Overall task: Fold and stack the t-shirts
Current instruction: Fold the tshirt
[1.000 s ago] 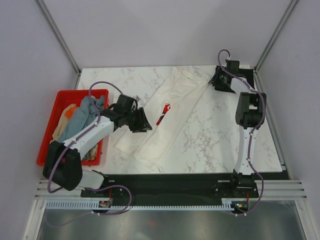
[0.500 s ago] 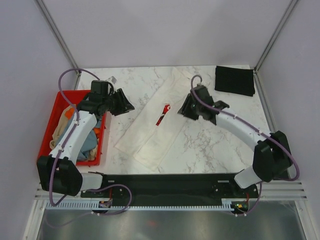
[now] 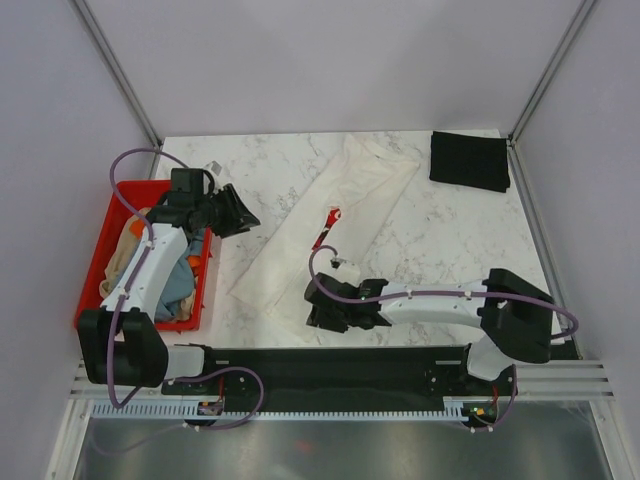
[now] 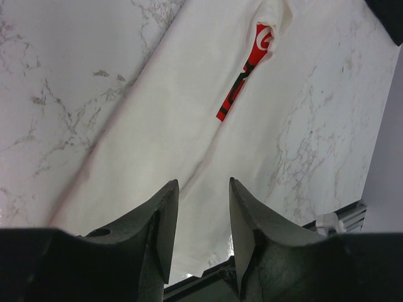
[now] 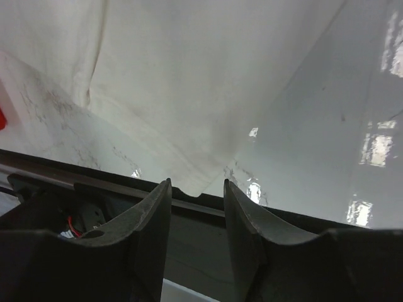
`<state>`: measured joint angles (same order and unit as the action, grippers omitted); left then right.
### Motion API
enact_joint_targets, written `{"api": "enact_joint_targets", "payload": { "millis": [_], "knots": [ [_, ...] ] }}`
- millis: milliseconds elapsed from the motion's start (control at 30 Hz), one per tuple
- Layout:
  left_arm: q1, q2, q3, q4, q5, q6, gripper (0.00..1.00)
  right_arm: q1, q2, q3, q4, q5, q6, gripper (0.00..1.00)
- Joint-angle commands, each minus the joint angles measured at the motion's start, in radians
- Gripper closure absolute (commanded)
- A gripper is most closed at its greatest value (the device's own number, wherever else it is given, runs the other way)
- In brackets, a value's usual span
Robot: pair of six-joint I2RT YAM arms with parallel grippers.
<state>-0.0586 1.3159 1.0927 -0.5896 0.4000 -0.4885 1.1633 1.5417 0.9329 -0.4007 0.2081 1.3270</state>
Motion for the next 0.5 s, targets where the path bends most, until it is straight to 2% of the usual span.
{"api": "enact_joint_targets", "payload": {
  "millis": [0, 133, 467],
  "knots": [
    [0.0, -0.014, -0.031, 0.017, 0.049, 0.044, 0.55, 0.071, 0.087, 0.073, 0.023, 0.057, 0.107, 0.53],
    [0.0, -0.027, -0.05, 0.022, 0.057, 0.048, 0.55, 0.111, 0.155, 0.11, 0.002, 0.074, 0.121, 0.53],
    [0.0, -0.035, -0.071, 0.031, 0.065, 0.048, 0.55, 0.151, 0.187, 0.112, -0.018, 0.109, 0.166, 0.53]
  ]
}}
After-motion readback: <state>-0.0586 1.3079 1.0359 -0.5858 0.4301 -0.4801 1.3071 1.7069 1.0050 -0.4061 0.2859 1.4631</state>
